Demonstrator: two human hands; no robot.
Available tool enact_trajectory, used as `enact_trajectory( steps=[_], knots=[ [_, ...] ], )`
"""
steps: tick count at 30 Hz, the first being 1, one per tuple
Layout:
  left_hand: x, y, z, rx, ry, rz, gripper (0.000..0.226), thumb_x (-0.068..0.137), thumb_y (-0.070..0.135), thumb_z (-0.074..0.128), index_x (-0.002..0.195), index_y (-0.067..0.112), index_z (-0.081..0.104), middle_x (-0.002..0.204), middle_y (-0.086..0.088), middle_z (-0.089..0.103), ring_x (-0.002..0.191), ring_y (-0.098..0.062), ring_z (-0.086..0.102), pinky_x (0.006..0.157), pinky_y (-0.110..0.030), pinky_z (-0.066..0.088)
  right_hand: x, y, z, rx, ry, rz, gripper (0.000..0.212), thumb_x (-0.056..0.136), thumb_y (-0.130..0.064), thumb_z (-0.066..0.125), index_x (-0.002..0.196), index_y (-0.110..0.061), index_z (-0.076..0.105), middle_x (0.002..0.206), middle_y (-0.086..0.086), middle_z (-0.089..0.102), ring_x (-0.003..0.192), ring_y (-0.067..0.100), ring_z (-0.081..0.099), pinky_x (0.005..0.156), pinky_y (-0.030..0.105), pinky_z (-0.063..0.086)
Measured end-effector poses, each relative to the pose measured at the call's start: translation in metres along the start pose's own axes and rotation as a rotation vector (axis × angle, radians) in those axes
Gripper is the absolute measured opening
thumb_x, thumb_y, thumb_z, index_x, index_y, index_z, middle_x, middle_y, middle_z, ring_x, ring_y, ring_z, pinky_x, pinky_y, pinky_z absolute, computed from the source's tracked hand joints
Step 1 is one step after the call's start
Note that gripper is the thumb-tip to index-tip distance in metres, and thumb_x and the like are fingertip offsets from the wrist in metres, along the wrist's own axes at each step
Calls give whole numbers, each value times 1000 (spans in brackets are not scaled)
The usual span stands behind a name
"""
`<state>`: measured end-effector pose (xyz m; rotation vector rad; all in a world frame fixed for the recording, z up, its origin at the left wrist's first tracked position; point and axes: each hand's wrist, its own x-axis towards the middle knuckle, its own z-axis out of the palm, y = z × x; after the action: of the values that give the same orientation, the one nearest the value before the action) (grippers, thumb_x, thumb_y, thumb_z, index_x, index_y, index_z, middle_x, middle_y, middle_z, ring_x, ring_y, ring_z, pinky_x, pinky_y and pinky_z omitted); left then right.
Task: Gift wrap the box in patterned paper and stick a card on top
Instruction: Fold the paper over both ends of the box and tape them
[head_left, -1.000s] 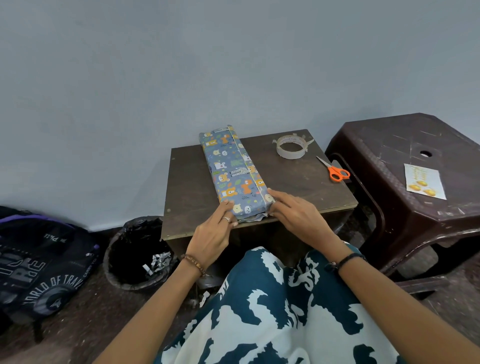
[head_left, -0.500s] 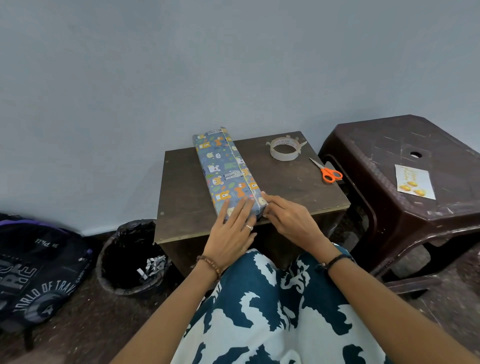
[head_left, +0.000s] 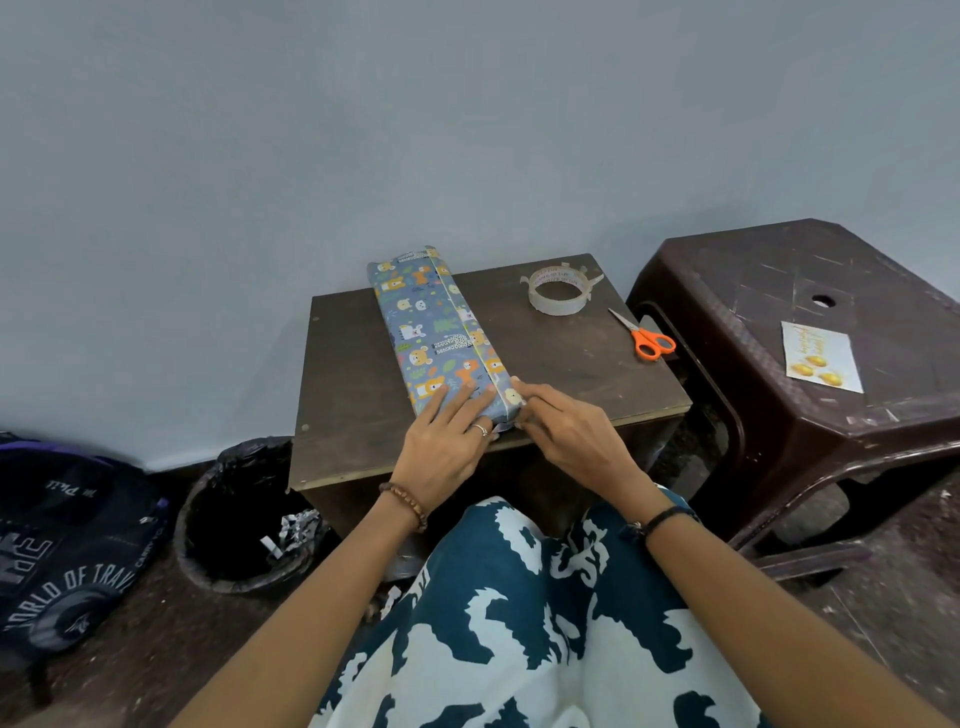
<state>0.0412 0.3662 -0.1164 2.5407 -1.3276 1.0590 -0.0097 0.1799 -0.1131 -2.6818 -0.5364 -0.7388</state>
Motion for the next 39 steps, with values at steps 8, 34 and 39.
enact_trajectory(
  steps=[8, 34, 39],
  knots=[
    [4, 1, -4, -78, 25, -38, 24, 86, 19, 46, 88, 9, 68, 110, -5, 69, 104, -24, 66, 99, -41, 44, 2, -2, 0, 71, 38, 17, 7, 82, -8, 62, 83, -7, 55, 118, 9, 61, 97, 11, 53, 75, 20, 44],
    [13, 13, -8, -231, -102, -343, 29, 84, 38, 48, 95, 24, 71, 93, 4, 70, 88, -12, 69, 69, -23, 55, 0, -2, -1, 416, -28, 340, 45, 90, -4, 54, 129, -17, 36, 121, -5, 64, 89, 15, 67, 79, 32, 54],
    [15, 16, -7, -238, -98, -353, 24, 83, 36, 51, 95, 24, 69, 89, 7, 67, 83, -10, 66, 60, -19, 51, 2, 1, -1, 401, -38, 337, 41, 90, -4, 50, 126, -21, 39, 122, -9, 60, 78, 13, 65, 74, 34, 54]
  ],
)
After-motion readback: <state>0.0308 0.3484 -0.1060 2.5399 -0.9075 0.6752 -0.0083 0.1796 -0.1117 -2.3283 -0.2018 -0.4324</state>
